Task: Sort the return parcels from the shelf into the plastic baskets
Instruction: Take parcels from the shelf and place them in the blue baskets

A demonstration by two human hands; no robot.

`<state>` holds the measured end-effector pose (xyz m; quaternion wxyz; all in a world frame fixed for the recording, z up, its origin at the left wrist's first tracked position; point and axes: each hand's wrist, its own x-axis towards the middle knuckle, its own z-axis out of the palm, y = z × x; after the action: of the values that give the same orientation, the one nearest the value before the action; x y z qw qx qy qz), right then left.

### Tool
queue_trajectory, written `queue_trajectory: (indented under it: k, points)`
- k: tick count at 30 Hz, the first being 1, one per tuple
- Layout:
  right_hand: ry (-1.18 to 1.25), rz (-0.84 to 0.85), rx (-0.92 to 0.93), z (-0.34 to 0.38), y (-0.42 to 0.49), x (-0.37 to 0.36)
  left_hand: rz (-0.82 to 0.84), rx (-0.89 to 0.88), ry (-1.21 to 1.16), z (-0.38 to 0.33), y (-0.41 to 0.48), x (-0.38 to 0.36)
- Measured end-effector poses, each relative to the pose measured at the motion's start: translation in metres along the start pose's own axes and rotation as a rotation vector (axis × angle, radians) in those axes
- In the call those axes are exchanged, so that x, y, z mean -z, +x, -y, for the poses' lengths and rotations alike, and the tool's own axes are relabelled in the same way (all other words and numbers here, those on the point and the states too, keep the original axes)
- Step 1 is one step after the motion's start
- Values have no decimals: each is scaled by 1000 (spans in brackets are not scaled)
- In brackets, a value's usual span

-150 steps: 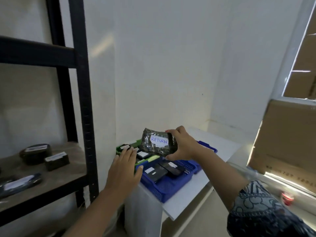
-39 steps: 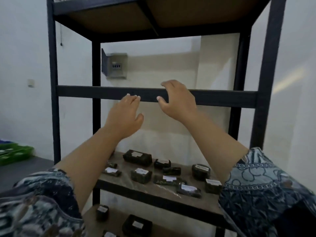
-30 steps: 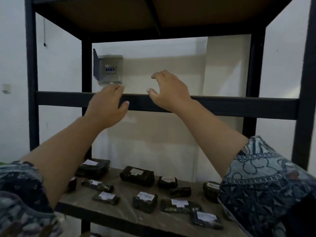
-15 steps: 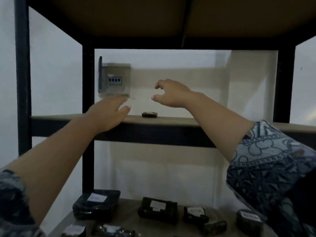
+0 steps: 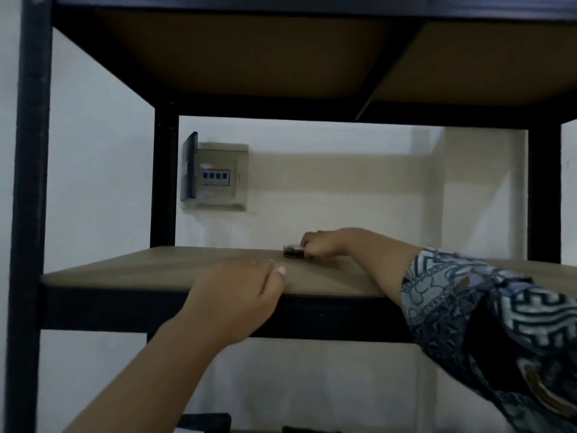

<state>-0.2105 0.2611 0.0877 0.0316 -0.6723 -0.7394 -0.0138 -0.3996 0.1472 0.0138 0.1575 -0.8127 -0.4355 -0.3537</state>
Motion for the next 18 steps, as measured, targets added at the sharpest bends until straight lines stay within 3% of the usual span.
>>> queue_trajectory:
  k: [4,18]
  points:
    - [153,-15,14,-5,-19,7,-68,-18,-4,2,-1,-4]
    - [234,-141,57,-18,-56,21,-134,-8,83,1,-3,-6]
